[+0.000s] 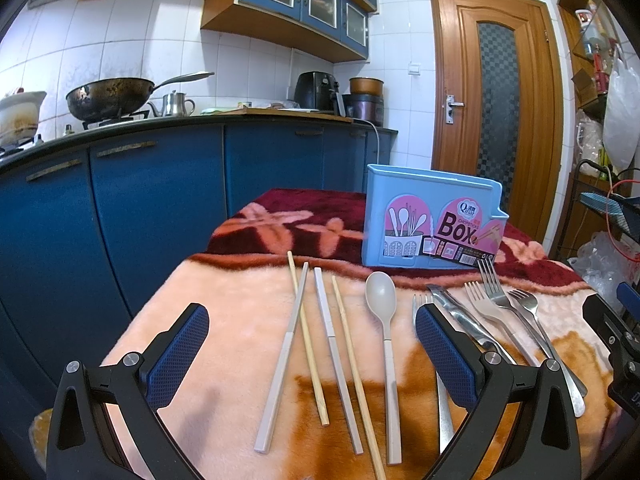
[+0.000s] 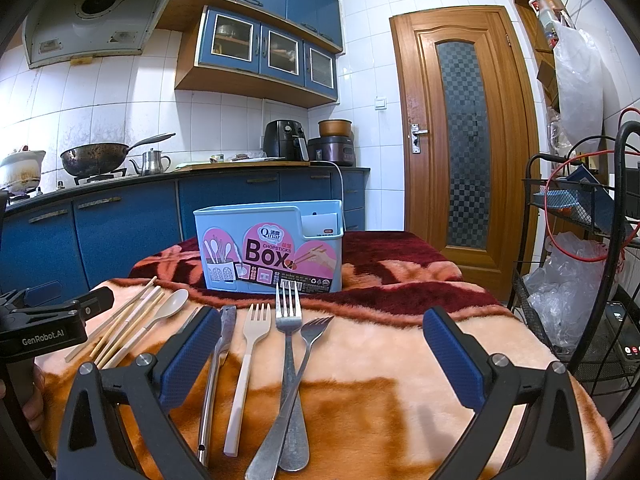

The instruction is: Organize utensils

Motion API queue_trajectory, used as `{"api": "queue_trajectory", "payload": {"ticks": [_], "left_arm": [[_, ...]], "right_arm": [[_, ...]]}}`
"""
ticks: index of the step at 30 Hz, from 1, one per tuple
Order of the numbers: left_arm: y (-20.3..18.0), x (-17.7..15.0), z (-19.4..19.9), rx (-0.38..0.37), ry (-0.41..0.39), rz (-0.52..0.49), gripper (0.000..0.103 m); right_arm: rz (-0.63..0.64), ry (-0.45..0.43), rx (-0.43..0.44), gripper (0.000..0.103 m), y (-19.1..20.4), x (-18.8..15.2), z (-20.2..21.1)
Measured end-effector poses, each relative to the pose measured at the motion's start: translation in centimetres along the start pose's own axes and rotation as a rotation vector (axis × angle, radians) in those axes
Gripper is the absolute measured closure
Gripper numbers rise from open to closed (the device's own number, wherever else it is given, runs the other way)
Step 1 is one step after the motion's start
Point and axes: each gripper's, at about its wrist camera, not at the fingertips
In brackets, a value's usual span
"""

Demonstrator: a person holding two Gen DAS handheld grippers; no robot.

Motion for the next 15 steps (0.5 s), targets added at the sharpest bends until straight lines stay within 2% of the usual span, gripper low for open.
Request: {"api": "queue_trajectory", "payload": {"ticks": [15], "left_arm": [[0.42,-0.60,-0.10,-0.002,0.007,0.008,0.000]], "right_arm": [[-0.001,0.006,-0.004,0.000,0.21,-0.19,-0.49]]}}
Point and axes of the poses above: each gripper's, at about its wrist camera, not at the fingertips, and z roughly against the way its jaws point, y to its left, x to its top, and after that the axes turned 5 degrees about -y, right-handed
